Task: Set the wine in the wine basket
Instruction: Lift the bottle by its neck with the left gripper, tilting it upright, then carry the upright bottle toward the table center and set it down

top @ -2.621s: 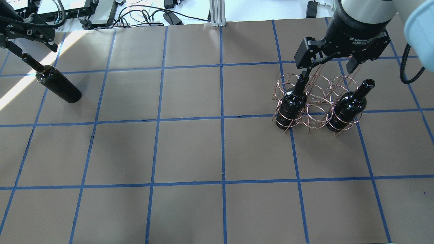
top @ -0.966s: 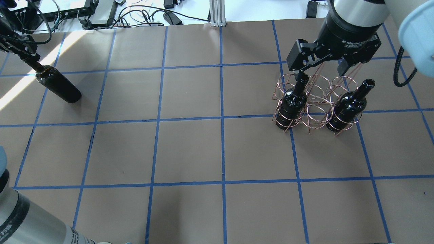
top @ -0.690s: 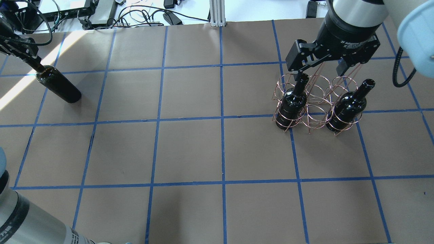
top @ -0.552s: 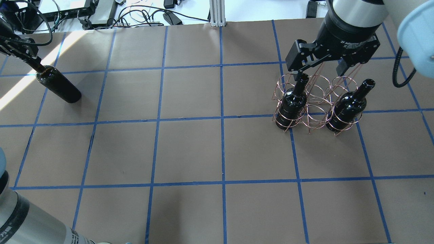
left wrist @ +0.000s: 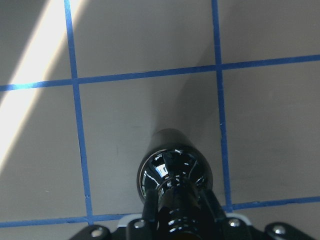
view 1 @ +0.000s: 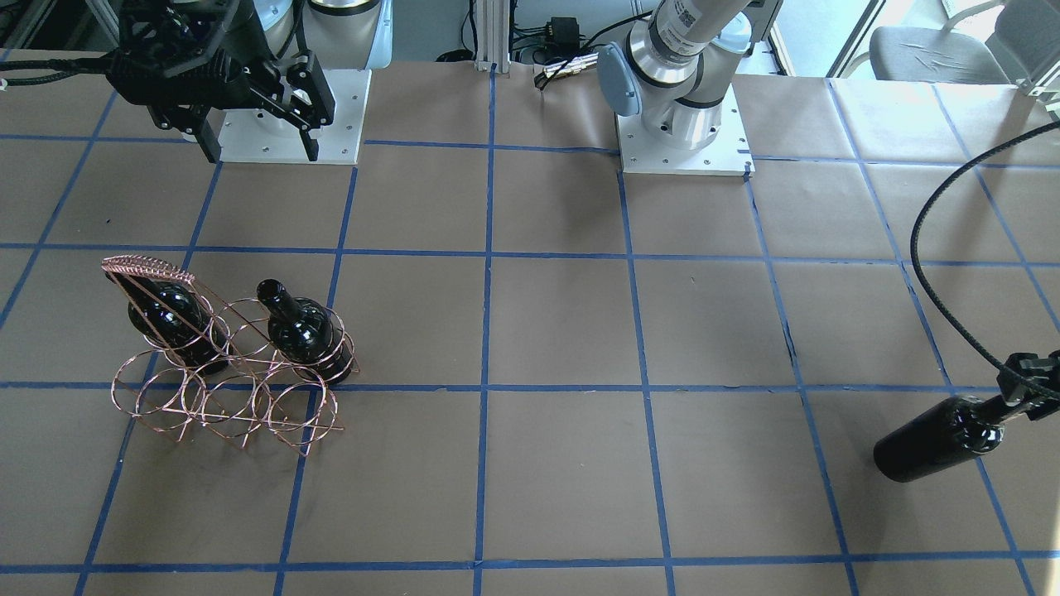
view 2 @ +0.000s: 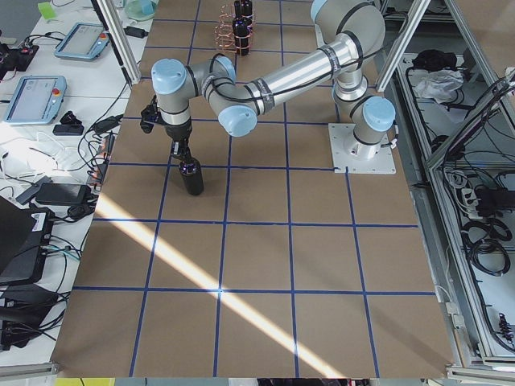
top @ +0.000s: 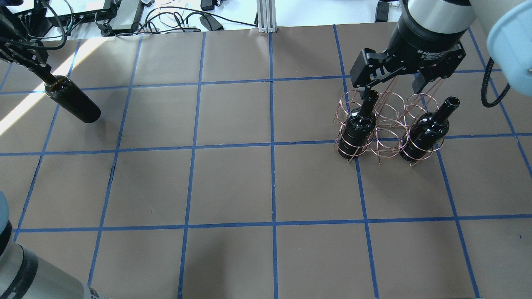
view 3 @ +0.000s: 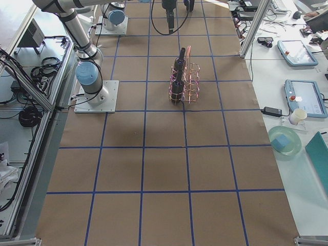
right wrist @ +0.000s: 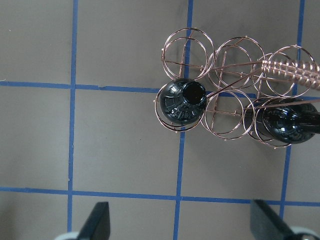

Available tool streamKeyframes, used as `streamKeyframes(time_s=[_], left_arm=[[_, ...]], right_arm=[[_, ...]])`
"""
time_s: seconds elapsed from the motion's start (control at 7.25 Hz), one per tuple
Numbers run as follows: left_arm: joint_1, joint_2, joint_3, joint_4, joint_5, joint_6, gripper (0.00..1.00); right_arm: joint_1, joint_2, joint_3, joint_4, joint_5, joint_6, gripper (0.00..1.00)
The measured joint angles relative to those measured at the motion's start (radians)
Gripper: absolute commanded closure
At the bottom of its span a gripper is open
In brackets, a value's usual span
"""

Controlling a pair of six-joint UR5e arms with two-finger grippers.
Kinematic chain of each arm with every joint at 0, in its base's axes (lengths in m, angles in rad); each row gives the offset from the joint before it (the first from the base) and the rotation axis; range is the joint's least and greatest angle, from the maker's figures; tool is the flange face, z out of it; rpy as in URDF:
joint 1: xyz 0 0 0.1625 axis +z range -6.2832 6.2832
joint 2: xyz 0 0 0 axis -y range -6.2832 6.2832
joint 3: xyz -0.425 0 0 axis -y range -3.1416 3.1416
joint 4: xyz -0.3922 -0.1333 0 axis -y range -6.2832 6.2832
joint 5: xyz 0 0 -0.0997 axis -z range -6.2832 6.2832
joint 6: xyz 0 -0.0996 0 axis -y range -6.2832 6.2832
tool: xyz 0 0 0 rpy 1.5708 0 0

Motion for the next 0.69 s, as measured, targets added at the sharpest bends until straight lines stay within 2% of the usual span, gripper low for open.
streamKeyframes(time_s=[0.28,0.69], left_arm=[[-0.101,0.113,-0.104,-0.046,0.003,-0.141,0.99],[-0.353,0.327,-0.315,-0.050,0.026,-0.549,1.00]], right_arm=[[0.001,0.000,0.000,0.000,0.000,0.000,0.00],[0.001,0.000,0.000,0.000,0.000,0.000,0.00]])
